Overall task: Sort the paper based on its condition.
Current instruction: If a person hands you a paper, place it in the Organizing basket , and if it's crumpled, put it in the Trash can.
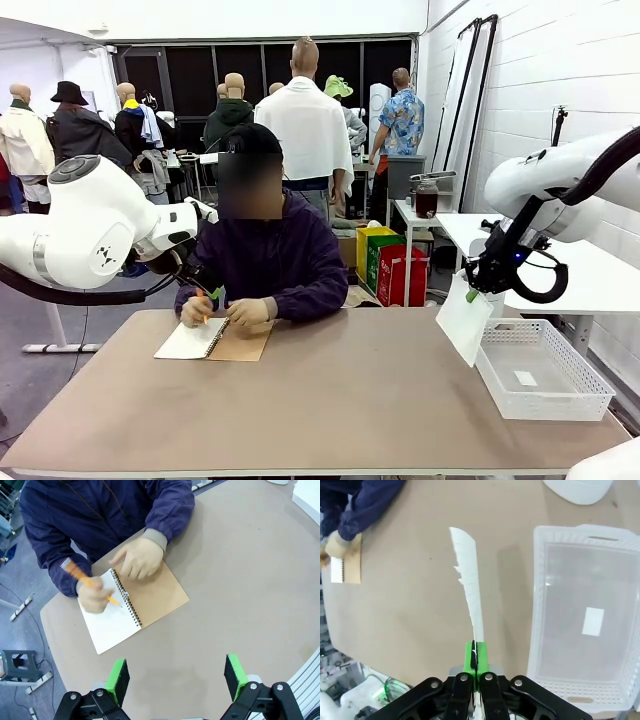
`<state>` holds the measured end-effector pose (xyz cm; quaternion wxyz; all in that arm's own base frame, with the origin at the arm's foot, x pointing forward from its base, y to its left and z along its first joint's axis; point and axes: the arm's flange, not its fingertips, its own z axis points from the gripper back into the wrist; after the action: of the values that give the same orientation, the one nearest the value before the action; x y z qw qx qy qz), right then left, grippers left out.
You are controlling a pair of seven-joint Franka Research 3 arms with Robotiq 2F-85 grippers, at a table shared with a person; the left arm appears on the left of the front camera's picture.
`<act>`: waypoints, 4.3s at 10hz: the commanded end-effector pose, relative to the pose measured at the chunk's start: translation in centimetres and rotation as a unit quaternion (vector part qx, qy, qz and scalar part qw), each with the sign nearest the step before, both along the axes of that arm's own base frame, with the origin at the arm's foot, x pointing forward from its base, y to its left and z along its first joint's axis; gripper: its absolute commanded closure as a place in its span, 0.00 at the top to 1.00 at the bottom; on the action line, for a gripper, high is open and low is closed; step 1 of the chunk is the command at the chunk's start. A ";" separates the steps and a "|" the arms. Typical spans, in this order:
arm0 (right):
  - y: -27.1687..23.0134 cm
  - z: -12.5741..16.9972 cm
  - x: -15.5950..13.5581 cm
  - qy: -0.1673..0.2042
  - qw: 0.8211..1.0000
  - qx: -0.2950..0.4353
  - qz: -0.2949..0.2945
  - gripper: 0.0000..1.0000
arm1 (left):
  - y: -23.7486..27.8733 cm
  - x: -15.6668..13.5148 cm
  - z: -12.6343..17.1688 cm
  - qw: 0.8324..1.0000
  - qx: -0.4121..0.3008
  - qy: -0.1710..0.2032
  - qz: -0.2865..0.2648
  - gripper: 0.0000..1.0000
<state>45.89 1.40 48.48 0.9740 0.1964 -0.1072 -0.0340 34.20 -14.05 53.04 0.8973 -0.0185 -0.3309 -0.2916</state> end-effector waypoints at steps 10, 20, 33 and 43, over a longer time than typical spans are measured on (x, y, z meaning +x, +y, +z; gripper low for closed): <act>-7.0 -1.6 0.4 -0.032 0.998 -0.015 -0.052 0.00 | 0.1 0.1 -0.1 1.000 0.001 0.001 0.001 1.00; -9.3 -9.4 0.7 0.010 0.996 0.011 -0.085 0.00 | 0.1 0.1 -0.1 1.000 0.001 0.001 0.001 1.00; -6.8 -12.3 1.0 0.087 0.981 -0.128 -0.117 1.00 | 0.1 0.1 -0.1 1.000 0.001 0.001 0.001 1.00; -5.2 -11.1 0.8 0.102 0.967 -0.197 -0.128 1.00 | 0.1 0.1 -0.1 1.000 0.001 0.001 0.001 1.00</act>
<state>46.72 -3.77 37.47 0.9861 -0.0189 -0.0377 -0.1610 34.20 -14.05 53.03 0.8973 -0.0185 -0.3308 -0.2916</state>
